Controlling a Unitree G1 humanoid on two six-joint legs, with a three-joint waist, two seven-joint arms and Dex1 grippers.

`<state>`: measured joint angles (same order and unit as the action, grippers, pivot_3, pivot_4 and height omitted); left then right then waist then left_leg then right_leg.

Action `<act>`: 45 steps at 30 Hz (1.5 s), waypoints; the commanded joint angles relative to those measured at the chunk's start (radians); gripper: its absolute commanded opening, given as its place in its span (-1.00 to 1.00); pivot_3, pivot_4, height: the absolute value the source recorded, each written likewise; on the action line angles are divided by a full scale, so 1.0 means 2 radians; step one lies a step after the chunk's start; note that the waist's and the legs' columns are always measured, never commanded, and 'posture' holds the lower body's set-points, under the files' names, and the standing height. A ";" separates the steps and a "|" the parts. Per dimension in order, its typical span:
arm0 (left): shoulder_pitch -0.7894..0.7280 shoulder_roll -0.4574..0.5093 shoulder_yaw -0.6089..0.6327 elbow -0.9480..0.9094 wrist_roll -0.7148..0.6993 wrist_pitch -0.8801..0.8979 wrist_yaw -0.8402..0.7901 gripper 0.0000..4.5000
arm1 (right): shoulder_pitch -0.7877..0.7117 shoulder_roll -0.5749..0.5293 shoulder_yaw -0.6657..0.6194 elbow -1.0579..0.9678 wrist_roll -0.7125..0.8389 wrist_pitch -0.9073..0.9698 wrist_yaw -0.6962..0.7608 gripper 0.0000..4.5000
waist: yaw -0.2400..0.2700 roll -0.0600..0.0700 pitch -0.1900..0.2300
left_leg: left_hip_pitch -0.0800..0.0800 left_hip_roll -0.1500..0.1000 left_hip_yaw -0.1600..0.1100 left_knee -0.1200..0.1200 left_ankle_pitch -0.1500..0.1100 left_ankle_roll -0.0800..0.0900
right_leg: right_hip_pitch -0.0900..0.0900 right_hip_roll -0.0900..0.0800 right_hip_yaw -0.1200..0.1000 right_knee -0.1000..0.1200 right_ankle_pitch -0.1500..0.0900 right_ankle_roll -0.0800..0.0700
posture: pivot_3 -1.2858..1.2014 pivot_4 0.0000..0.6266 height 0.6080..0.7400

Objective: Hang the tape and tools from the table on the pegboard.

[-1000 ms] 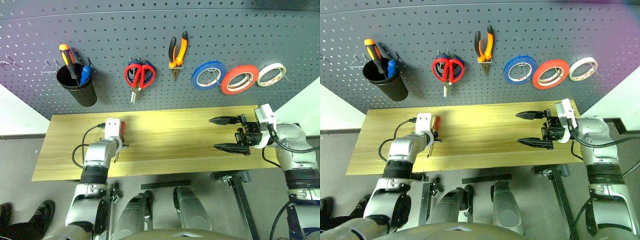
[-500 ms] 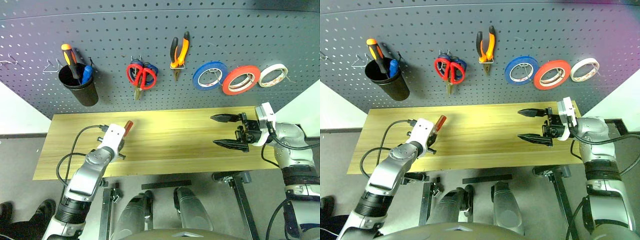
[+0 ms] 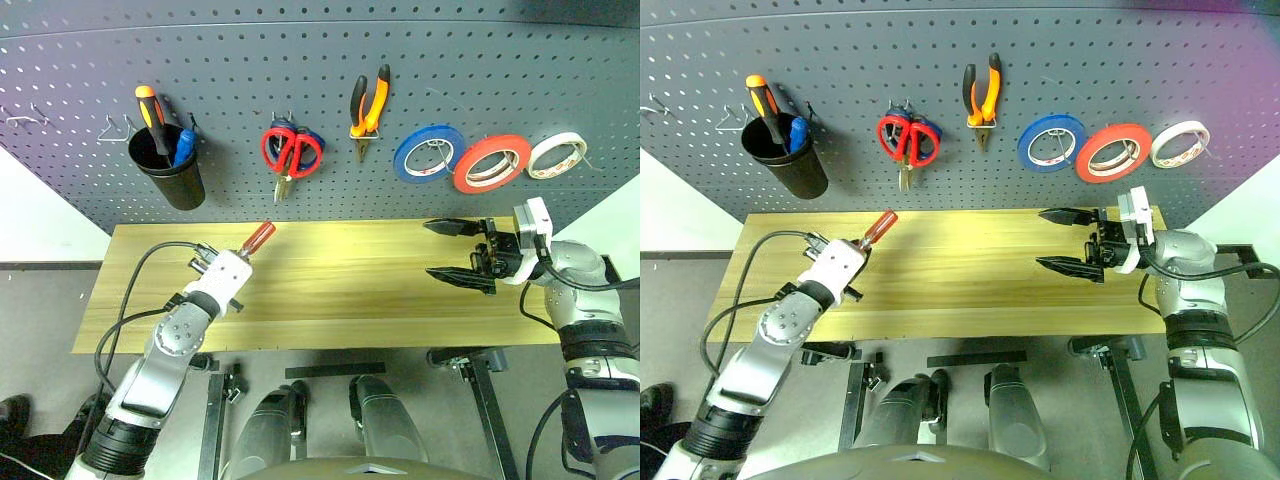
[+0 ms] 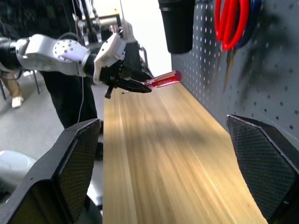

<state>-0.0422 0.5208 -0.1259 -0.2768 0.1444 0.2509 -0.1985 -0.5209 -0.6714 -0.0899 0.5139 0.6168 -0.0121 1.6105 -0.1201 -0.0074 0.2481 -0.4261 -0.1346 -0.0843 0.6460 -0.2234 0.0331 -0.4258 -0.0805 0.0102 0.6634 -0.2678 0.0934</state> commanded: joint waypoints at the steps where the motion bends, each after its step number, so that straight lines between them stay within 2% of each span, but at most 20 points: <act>1: 0.003 0.004 0.030 -0.034 0.002 -0.055 -0.002 -0.63 | -0.015 0.001 -0.003 0.003 0.031 -0.002 0.002 1.00 | 0.000 0.001 -0.002 | 0.000 0.000 0.000 0.000 0.000 0.000 | 0.000 0.000 0.000 0.000 0.000 0.000 | -0.16 -0.54 1.00; 10: -0.021 0.011 0.075 -0.057 0.003 -0.118 -0.013 -0.63 | -0.029 0.006 0.000 0.027 0.052 -0.007 0.002 1.00 | -0.001 0.002 -0.016 | 0.000 0.000 0.000 0.000 0.000 0.000 | 0.000 0.000 0.000 0.000 0.000 0.000 | -0.15 -0.66 1.00; 20: -0.111 0.015 0.109 -0.082 -0.016 -0.104 -0.037 -0.63 | -0.042 0.010 0.000 0.047 0.050 -0.014 0.002 1.00 | -0.002 0.003 -0.031 | 0.000 0.000 0.000 0.001 0.000 0.000 | 0.001 0.001 0.000 0.001 0.001 0.001 | -0.14 -0.71 1.00; 31: -0.195 0.014 0.148 -0.040 -0.052 -0.094 -0.045 -0.63 | -0.044 0.008 0.002 0.055 0.045 -0.019 0.002 1.00 | -0.004 0.006 -0.040 | 0.000 0.000 0.000 0.002 0.001 0.000 | 0.001 0.001 0.000 0.001 0.001 0.001 | -0.15 -0.72 1.00; 38: -0.214 -0.009 0.191 -0.004 -0.131 -0.104 -0.050 -0.63 | -0.041 0.001 0.001 0.051 0.045 -0.016 0.002 1.00 | -0.005 0.005 -0.042 | 0.000 0.000 0.000 0.002 0.001 0.000 | 0.001 0.001 0.001 0.001 0.001 0.001 | -0.16 -0.70 1.00; 45: -0.220 -0.007 0.218 0.057 -0.158 -0.125 -0.051 -0.63 | -0.033 -0.007 0.002 0.045 0.044 -0.010 0.002 1.00 | -0.006 0.006 -0.042 | 0.001 0.000 0.000 0.003 0.001 0.000 | 0.001 0.001 0.001 0.001 0.001 0.001 | -0.16 -0.66 1.00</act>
<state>-0.4506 0.4985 0.2638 -0.1674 -0.1479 0.0288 -0.3067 -0.5837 -0.6646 -0.0808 0.6327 0.6989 -0.0316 1.6118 -0.1312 0.0038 0.1643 -0.4250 -0.1347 -0.0838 0.6512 -0.2219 0.0337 -0.4241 -0.0784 0.0115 0.6662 -0.2651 0.0950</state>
